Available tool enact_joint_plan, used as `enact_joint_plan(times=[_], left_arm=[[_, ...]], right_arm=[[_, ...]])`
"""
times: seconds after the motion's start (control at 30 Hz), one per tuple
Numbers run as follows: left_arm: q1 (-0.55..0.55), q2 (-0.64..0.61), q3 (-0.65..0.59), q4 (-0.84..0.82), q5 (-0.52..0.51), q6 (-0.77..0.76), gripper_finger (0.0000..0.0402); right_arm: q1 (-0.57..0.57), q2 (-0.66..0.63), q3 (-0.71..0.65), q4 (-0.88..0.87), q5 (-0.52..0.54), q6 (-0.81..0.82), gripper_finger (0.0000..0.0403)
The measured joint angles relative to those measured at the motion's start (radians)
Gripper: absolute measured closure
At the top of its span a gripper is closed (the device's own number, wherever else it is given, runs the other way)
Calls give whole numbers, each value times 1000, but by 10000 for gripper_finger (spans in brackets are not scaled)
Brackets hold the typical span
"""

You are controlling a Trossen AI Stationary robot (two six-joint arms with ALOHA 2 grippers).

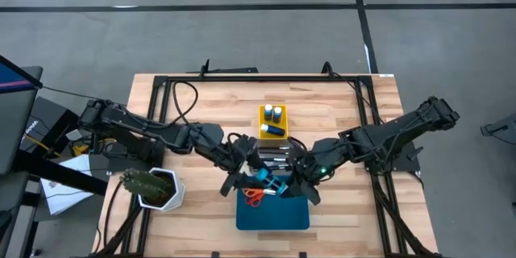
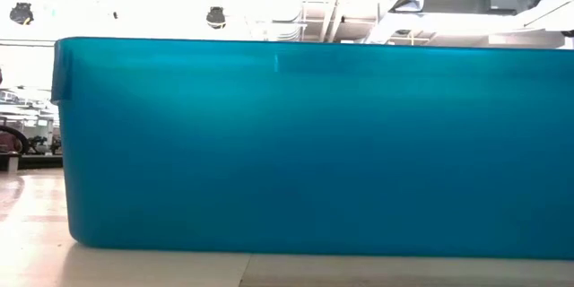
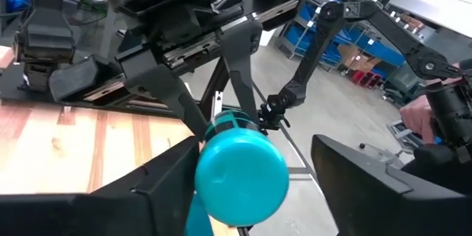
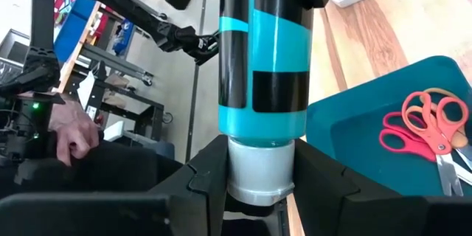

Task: Pick & Place Paint Supplies
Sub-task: Put the blue paint bottle into the yellow bin

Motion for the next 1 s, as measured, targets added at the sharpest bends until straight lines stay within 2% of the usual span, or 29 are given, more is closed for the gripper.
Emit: enact_joint_plan(times=[0.3, 0.4, 0.53, 0.63, 0.83, 1.0], left_arm=[[1, 0, 2, -45, -9, 0, 255], [1, -2, 3, -54, -7, 2, 279], [1, -2, 3, -59, -5, 2, 280], [-1, -7, 3, -87, 14, 0, 276], [-2, -31, -2, -326, 16, -11, 280], [-16, -45, -10, -423, -35, -60, 278]], right_arm=[[-7, 1, 0, 0, -20, -3, 287], [-7, 1, 0, 2, -20, -5, 287], [-7, 1, -2, 15, -19, -6, 273], [-7, 0, -2, 40, -18, 0, 246], [-8, -6, 2, 96, -9, 27, 186], [-21, -26, 0, 144, 10, 22, 170]])
